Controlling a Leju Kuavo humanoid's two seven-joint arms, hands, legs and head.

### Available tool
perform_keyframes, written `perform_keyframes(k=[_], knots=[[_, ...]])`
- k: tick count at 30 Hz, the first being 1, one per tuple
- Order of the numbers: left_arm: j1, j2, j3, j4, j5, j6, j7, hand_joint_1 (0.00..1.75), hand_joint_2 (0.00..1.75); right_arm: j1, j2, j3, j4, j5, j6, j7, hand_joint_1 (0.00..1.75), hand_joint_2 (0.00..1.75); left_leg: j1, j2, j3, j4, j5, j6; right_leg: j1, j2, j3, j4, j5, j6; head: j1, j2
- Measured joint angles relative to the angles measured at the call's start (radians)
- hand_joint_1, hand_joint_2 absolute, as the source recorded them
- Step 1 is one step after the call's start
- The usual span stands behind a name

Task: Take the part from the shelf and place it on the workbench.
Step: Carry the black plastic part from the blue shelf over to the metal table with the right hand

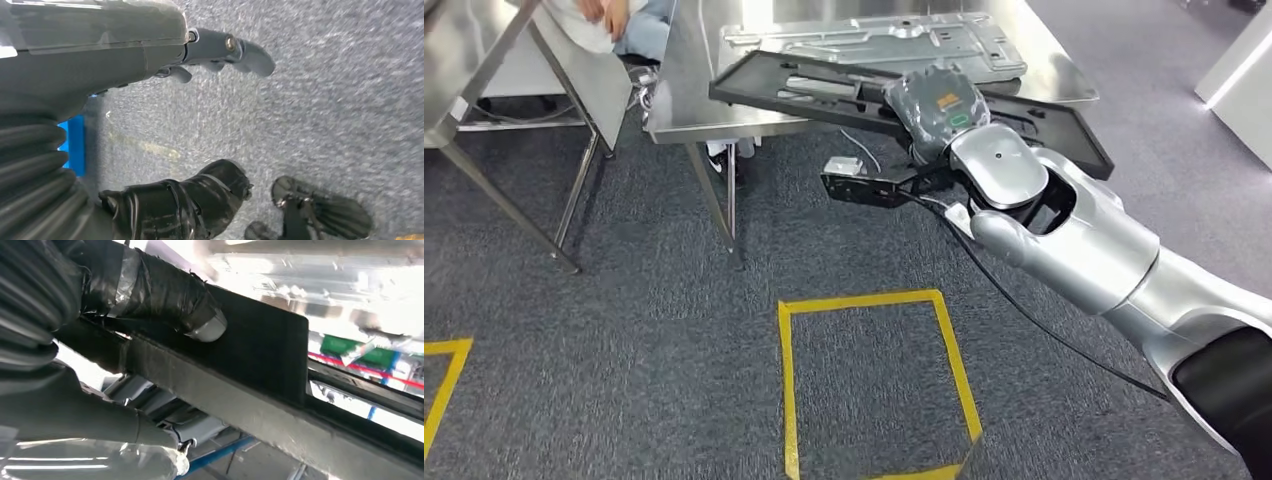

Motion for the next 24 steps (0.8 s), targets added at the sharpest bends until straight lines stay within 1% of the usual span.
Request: perform_keyframes(k=[1,2,3,4,5,6,7,8,9,10,11,13,14,15,17,18,19,20,21,22,23,24], knots=[[-0.002,0.001,0.0,0.0,0.0,-0.002,-0.004,0.0,1.75,-0.001,-0.001,0.0,0.001,0.002,-0.002,0.0,1.75,1.75,-0.001,-0.004,0.002,0.0,-0.002,0.005,0.0,0.025,-0.037,0.066,-0.025,-0.001,0.002,0.0],[-0.005,0.002,0.0,0.0,0.001,-0.004,-0.007,0.0,1.75,0.001,-0.001,0.0,0.002,0.002,-0.003,0.0,1.75,1.75,-0.003,-0.009,0.002,0.001,-0.004,0.009,0.001,0.038,-0.08,0.137,-0.047,-0.001,0.003,0.0],[-0.006,0.003,0.0,0.0,0.001,-0.005,-0.009,0.0,1.75,0.003,-0.002,0.0,0.004,0.003,-0.003,0.0,1.75,1.75,-0.005,-0.013,0.003,0.002,-0.006,0.012,0.002,0.044,-0.117,0.191,-0.057,-0.001,0.005,0.0],[-0.006,0.004,0.0,0.0,0.002,-0.007,-0.011,0.0,1.75,0.006,-0.002,0.0,0.006,0.004,-0.003,0.0,1.75,1.75,-0.008,-0.019,0.003,0.003,-0.007,0.014,0.002,0.046,-0.139,0.21,-0.048,-0.003,0.005,0.0],[-0.006,0.004,0.0,0.0,0.002,-0.008,-0.012,0.0,1.75,0.008,-0.002,0.0,0.007,0.004,-0.003,0.0,1.75,1.75,-0.009,-0.024,0.004,0.006,-0.009,0.015,0.003,0.047,-0.142,0.192,-0.021,-0.007,0.006,0.0],[-0.006,0.005,0.0,0.0,0.003,-0.01,-0.013,0.0,1.75,0.009,-0.002,0.0,0.008,0.005,-0.003,0.0,1.75,1.75,-0.011,-0.029,0.005,0.008,-0.011,0.015,0.005,0.047,-0.124,0.136,0.019,-0.011,0.007,0.0],[-0.005,0.006,0.0,0.0,0.004,-0.012,-0.015,0.0,1.75,0.008,-0.002,0.0,0.009,0.005,-0.003,0.001,1.75,1.75,-0.011,-0.034,0.005,0.01,-0.014,0.014,0.007,0.049,-0.097,0.064,0.057,-0.018,0.007,0.0],[-0.006,0.006,0.0,0.0,0.005,-0.013,-0.017,0.0,1.75,0.006,-0.002,0.0,0.01,0.006,-0.003,0.001,1.75,1.75,-0.013,-0.038,0.005,0.013,-0.016,0.011,0.011,0.051,-0.071,0.002,0.083,-0.024,0.007,0.0],[-0.006,0.006,0.0,0.0,0.006,-0.015,-0.019,0.0,1.75,0.005,-0.002,0.0,0.01,0.007,-0.003,0.002,1.75,1.75,-0.014,-0.041,0.003,0.015,-0.017,0.008,0.014,0.052,-0.051,-0.042,0.098,-0.03,0.007,0.0],[-0.005,0.006,0.0,0.0,0.005,-0.016,-0.021,0.0,1.75,0.004,-0.002,0.0,0.011,0.007,-0.003,0.002,1.75,1.75,-0.014,-0.044,0.002,0.015,-0.017,0.004,0.017,0.053,-0.042,-0.06,0.1,-0.034,0.007,0.0],[-0.005,0.006,0.0,0.0,0.004,-0.017,-0.021,0.0,1.75,0.004,-0.002,0.0,0.011,0.007,-0.003,0.003,1.75,1.75,-0.014,-0.046,0.002,0.014,-0.017,-0.001,0.019,0.052,-0.039,-0.064,0.1,-0.037,0.006,0.0],[-0.003,0.006,0.0,0.0,0.001,-0.019,-0.022,0.0,1.75,0.004,-0.002,0.0,0.011,0.008,-0.004,0.005,1.75,1.75,-0.014,-0.043,0.0,0.016,-0.021,-0.012,0.014,0.048,-0.033,-0.074,0.107,-0.047,0.005,0.0],[-0.003,0.005,0.0,0.0,0.0,-0.021,-0.022,0.0,1.75,0.004,-0.002,-0.001,0.012,0.009,-0.004,0.007,1.75,1.75,-0.013,-0.038,-0.007,0.035,-0.034,-0.018,0.011,0.046,-0.028,-0.081,0.11,-0.052,0.004,0.0],[-0.003,0.005,0.0,0.0,-0.001,-0.022,-0.022,0.0,1.75,0.003,-0.002,-0.001,0.012,0.01,-0.004,0.008,1.75,1.75,-0.012,-0.033,-0.023,0.072,-0.057,-0.024,0.007,0.043,-0.023,-0.086,0.112,-0.056,0.003,0.0],[-0.003,0.005,0.0,0.0,-0.003,-0.024,-0.022,0.0,1.75,0.003,-0.002,-0.002,0.013,0.012,-0.004,0.012,1.75,1.75,-0.005,-0.026,-0.078,0.195,-0.116,-0.034,0.007,0.04,-0.02,-0.089,0.111,-0.06,0.001,0.0],[-0.003,0.006,0.0,0.0,-0.004,-0.025,-0.022,0.0,1.75,0.005,-0.002,-0.002,0.014,0.015,-0.005,0.013,1.75,1.75,-0.001,-0.025,-0.105,0.25,-0.135,-0.039,0.006,0.04,-0.019,-0.088,0.11,-0.061,0.001,0.0],[-0.002,0.006,0.0,0.0,-0.006,-0.026,-0.022,0.0,1.75,0.007,-0.002,-0.002,0.014,0.019,-0.005,0.016,1.75,1.75,0.002,-0.024,-0.12,0.279,-0.138,-0.043,0.005,0.04,-0.019,-0.088,0.109,-0.061,0.0,0.0],[-0.002,0.007,0.0,0.0,-0.008,-0.026,-0.022,0.0,1.75,0.009,-0.002,-0.002,0.014,0.025,-0.006,0.02,1.75,1.75,0.006,-0.022,-0.116,0.268,-0.123,-0.047,0.003,0.04,-0.019,-0.087,0.108,-0.059,0.0,0.0],[-0.002,0.007,0.0,0.0,-0.011,-0.027,-0.02,0.0,1.75,0.01,-0.002,-0.002,0.015,0.033,-0.006,0.027,1.75,1.75,0.009,-0.02,-0.093,0.22,-0.094,-0.051,0.0,0.04,-0.018,-0.085,0.106,-0.056,0.0,0.0],[-0.002,0.008,0.0,0.0,-0.014,-0.027,-0.017,0.0,1.75,0.01,-0.002,-0.003,0.015,0.043,-0.005,0.037,1.75,1.75,0.011,-0.016,-0.056,0.148,-0.061,-0.054,-0.003,0.04,-0.017,-0.083,0.103,-0.051,0.0,0.0],[-0.003,0.009,0.0,0.0,-0.017,-0.027,-0.012,0.0,1.75,0.009,-0.001,-0.004,0.015,0.051,-0.003,0.047,1.75,1.75,0.011,-0.015,-0.021,0.082,-0.04,-0.054,-0.003,0.04,-0.016,-0.079,0.1,-0.045,-0.001,0.0],[-0.003,0.01,0.0,0.0,-0.019,-0.027,-0.007,0.0,1.75,0.008,-0.001,-0.006,0.016,0.057,0.0,0.056,1.75,1.75,0.009,-0.014,0.005,0.035,-0.028,-0.051,-0.003,0.04,-0.016,-0.077,0.097,-0.039,0.0,0.0]])
